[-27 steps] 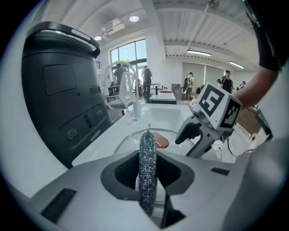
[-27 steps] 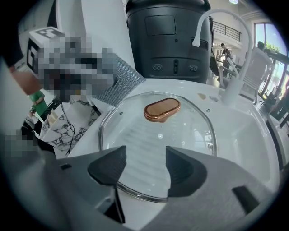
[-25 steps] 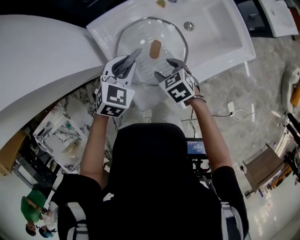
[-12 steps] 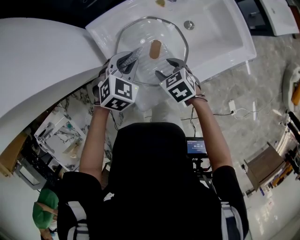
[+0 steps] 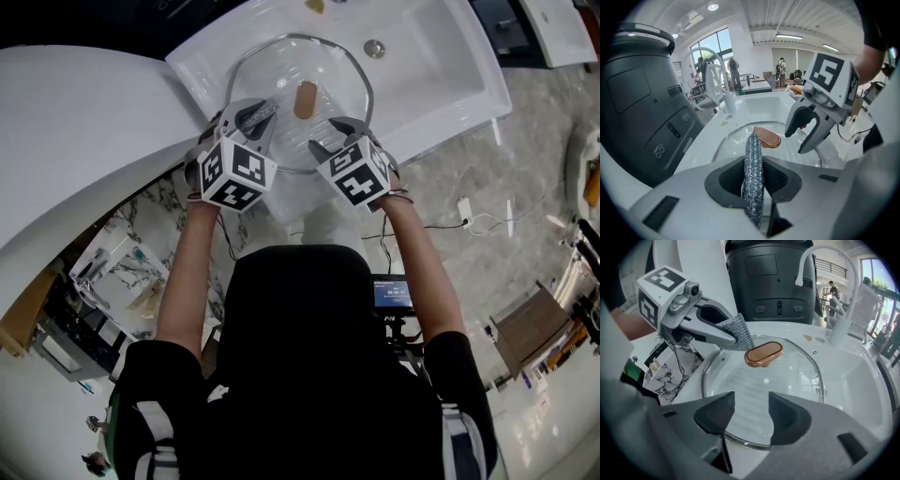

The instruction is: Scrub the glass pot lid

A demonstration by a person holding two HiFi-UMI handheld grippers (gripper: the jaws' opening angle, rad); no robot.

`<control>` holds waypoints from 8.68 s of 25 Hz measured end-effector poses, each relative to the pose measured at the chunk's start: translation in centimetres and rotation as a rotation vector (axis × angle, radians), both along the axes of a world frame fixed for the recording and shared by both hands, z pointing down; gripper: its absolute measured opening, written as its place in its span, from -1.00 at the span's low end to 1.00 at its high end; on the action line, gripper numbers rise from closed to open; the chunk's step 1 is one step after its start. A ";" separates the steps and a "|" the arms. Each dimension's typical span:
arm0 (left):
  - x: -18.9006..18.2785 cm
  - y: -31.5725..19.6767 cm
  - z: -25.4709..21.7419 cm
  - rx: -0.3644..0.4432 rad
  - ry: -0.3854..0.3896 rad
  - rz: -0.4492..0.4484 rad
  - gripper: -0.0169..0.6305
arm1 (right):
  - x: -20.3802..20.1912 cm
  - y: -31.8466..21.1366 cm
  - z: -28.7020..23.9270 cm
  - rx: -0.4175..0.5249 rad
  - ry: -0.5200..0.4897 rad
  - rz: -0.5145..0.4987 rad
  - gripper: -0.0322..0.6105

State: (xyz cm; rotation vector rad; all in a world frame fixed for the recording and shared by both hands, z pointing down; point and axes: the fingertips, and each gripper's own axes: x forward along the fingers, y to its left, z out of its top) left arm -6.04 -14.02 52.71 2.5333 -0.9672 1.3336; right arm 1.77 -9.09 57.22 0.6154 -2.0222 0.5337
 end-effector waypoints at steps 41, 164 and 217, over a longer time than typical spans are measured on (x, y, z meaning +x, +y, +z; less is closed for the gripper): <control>2.6 -8.4 1.1 0.054 -0.111 0.130 -0.71 | 0.1 -0.2 -0.1 -0.035 0.018 -0.001 -0.37; 1.6 -6.1 0.1 0.113 -0.027 0.002 -0.70 | 0.7 -0.8 0.0 -0.110 0.067 -0.100 -0.61; -1.5 15.8 -27.2 0.509 0.417 -0.039 -0.70 | -2.7 9.5 -32.2 0.688 -0.378 0.328 -0.91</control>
